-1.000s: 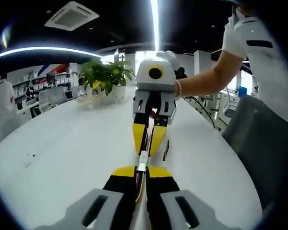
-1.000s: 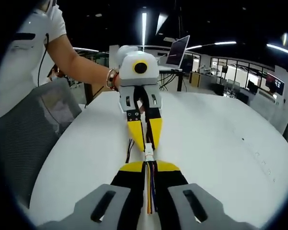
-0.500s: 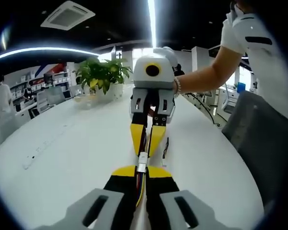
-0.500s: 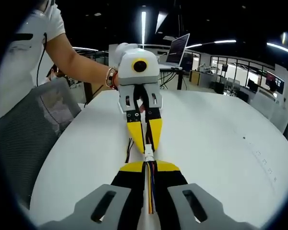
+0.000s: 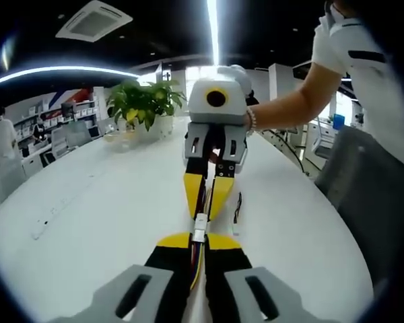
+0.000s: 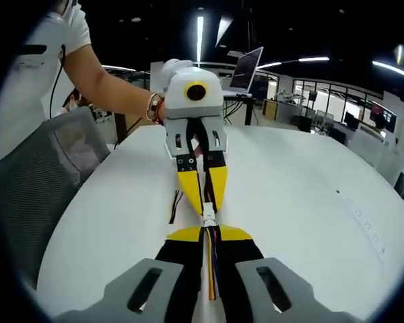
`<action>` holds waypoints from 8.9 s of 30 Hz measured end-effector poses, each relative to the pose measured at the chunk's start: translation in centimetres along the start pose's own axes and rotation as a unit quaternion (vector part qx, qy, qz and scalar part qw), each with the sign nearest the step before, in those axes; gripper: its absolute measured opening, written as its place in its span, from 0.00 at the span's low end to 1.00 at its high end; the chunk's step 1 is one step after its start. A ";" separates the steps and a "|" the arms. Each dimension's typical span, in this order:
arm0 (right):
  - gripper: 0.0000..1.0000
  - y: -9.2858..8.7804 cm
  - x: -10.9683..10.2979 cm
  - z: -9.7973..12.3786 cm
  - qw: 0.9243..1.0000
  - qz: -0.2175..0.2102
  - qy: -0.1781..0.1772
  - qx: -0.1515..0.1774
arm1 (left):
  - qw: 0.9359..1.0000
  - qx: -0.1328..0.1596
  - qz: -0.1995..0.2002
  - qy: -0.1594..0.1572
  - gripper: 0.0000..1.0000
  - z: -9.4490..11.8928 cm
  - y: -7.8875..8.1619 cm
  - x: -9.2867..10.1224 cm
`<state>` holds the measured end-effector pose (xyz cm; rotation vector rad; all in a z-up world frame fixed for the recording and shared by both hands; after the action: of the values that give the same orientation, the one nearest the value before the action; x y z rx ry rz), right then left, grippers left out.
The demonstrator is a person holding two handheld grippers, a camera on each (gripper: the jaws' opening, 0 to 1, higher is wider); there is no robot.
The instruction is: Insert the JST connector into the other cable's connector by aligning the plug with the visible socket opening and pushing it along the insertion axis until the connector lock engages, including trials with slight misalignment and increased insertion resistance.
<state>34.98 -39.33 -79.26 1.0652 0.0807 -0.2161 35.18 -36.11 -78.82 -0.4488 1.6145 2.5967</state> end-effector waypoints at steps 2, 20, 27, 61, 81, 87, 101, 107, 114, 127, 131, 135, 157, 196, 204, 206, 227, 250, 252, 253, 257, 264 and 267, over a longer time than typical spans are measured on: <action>0.04 -0.1 0.3 0.0 1.000 0.000 -0.003 -0.001 | 1.000 -0.001 0.003 0.000 0.00 -0.3 -0.1 -0.2; 0.04 -1.8 2.3 -1.0 1.000 -0.012 -0.018 -0.011 | 1.000 -0.025 0.013 -0.012 0.00 -1.7 -2.3 -0.8; 0.04 -2.5 2.4 -1.3 1.000 -0.019 -0.018 -0.015 | 0.999 -0.029 0.024 -0.015 0.00 -2.2 -3.0 -0.8; 0.05 -3.6 2.2 -1.6 0.999 -0.038 -0.014 -0.010 | 0.999 -0.010 0.043 -0.029 0.04 -2.4 -4.3 -0.6; 0.10 -3.5 2.9 -1.8 0.999 -0.043 -0.029 -0.010 | 0.998 -0.013 0.051 -0.019 0.12 -2.4 -4.3 -0.9; 0.13 -3.5 3.4 -1.7 0.998 -0.055 -0.032 -0.008 | 0.998 -0.017 0.052 -0.014 0.12 -2.3 -4.3 -0.9; 0.17 -1.9 3.8 0.6 0.996 -0.063 -0.060 0.013 | 0.996 0.026 0.070 0.044 0.12 0.7 -1.6 -2.4; 0.17 -1.4 3.4 1.7 0.996 -0.057 -0.069 0.018 | 0.995 0.037 0.072 0.061 0.12 1.8 -0.7 -2.1; 0.17 -0.6 2.8 3.0 0.995 -0.048 -0.079 0.029 | 0.993 0.041 0.067 0.082 0.12 3.2 0.3 -1.6; 0.15 -0.8 -0.3 4.2 0.993 -0.061 -0.090 0.044 | 0.993 0.049 0.050 0.099 0.11 4.1 2.3 0.1; 0.14 -1.2 -1.1 4.2 0.993 -0.060 -0.090 0.039 | 0.993 0.049 0.052 0.097 0.12 4.0 2.4 1.1; 0.14 -1.4 -1.8 4.0 0.994 -0.060 -0.086 0.037 | 0.993 0.046 0.055 0.093 0.12 3.5 2.2 2.2; 0.12 -4.9 -3.5 1.3 0.998 -0.045 -0.049 -0.019 | 0.997 -0.018 0.055 0.051 0.13 1.5 -2.3 4.7; 0.05 -6.5 -3.5 0.7 0.998 -0.039 -0.045 -0.014 | 0.996 -0.024 0.074 0.044 0.02 0.6 -3.9 5.9; 0.03 -6.4 -3.5 0.5 0.998 -0.048 -0.048 -0.002 | 0.997 -0.018 0.063 0.043 0.00 0.3 -3.7 5.8; 0.03 -6.4 -3.5 0.5 0.998 -0.051 -0.048 0.000 | 0.997 -0.016 0.064 0.042 0.00 0.3 -3.7 5.8; 0.02 -6.4 -3.4 0.7 0.997 -0.071 -0.045 0.000 | 0.997 -0.004 0.068 0.026 0.00 0.7 -2.7 5.2; 0.02 -2.6 -4.5 1.8 0.997 -0.046 -0.057 0.019 | 0.999 -0.001 0.028 0.027 0.00 1.7 0.1 4.8; 0.02 -2.5 -4.5 1.8 0.997 -0.046 -0.058 0.021 | 0.999 -0.002 0.025 0.026 0.00 1.7 0.2 4.9; 0.02 -2.5 -4.5 1.9 0.997 -0.046 -0.059 0.023 | 0.999 -0.004 0.022 0.025 0.00 1.7 0.3 5.0; 0.02 -2.2 -4.6 2.1 0.997 -0.045 -0.059 0.026 | 0.999 -0.004 0.021 0.024 0.00 1.7 0.5 5.1; 0.02 -1.9 -4.9 1.9 0.997 -0.041 -0.054 0.030 | 1.000 -0.007 0.017 0.023 0.00 1.7 0.8 5.2; 0.02 -1.8 -4.9 1.8 0.997 -0.040 -0.054 0.032 | 1.000 -0.006 0.016 0.022 0.00 1.6 0.9 5.2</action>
<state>29.72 -41.02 -79.07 1.1127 0.0202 -0.3498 29.68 -35.63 -78.79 -0.4895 1.6339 2.6387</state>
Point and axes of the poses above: the point that each gripper's makers call its tool centre point, and the gripper's own axes: z roughly backward along the fingers, x roughly to its right, y roughly out of its top, the point moved 2 cm from there along z, roughly backward along the fingers, and after that the axes turned 14 degrees about -z, right-handed, at the moved point
